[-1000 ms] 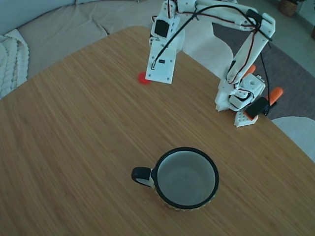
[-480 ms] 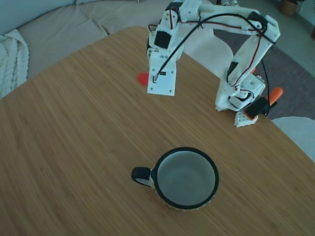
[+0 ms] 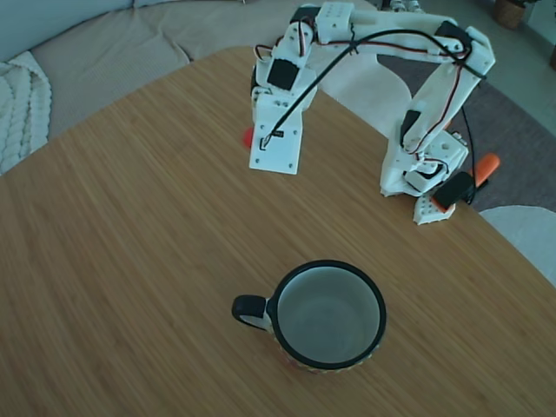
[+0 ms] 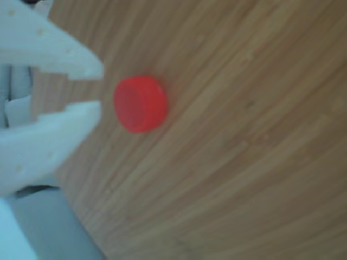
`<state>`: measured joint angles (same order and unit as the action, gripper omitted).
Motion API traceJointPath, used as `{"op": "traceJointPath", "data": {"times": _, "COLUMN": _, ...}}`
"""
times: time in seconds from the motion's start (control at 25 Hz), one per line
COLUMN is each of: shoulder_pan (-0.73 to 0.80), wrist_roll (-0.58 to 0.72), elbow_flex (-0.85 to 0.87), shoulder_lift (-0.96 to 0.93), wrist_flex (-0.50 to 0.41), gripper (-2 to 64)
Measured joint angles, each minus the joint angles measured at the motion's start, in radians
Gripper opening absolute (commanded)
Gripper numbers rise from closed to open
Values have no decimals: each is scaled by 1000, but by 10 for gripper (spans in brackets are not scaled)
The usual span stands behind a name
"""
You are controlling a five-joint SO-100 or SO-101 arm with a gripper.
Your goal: Grasp a red cap and put it in the cup.
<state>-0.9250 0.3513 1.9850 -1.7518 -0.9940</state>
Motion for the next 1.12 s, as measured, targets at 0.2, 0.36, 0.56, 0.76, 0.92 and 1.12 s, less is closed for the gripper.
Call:
{"op": "traceJointPath", "data": {"times": 0.2, "shoulder_pan": -6, "wrist_roll": 2, "elbow_flex": 31, "shoulder_lift": 0, "wrist_flex": 46, "gripper": 13}}
{"op": "traceJointPath", "data": {"times": 0.36, "shoulder_pan": 0, "wrist_roll": -9, "elbow_flex": 94, "shoulder_lift": 0, "wrist_flex": 117, "gripper": 13}}
{"op": "traceJointPath", "data": {"times": 0.56, "shoulder_pan": 6, "wrist_roll": -11, "elbow_flex": 121, "shoulder_lift": 0, "wrist_flex": 138, "gripper": 13}}
{"op": "traceJointPath", "data": {"times": 0.76, "shoulder_pan": -2, "wrist_roll": -11, "elbow_flex": 121, "shoulder_lift": 0, "wrist_flex": 141, "gripper": 13}}
{"op": "traceJointPath", "data": {"times": 0.92, "shoulder_pan": -2, "wrist_roll": -11, "elbow_flex": 121, "shoulder_lift": 0, "wrist_flex": 141, "gripper": 13}}
{"op": "traceJointPath", "data": {"times": 1.12, "shoulder_pan": 0, "wrist_roll": -11, "elbow_flex": 127, "shoulder_lift": 0, "wrist_flex": 137, "gripper": 13}}
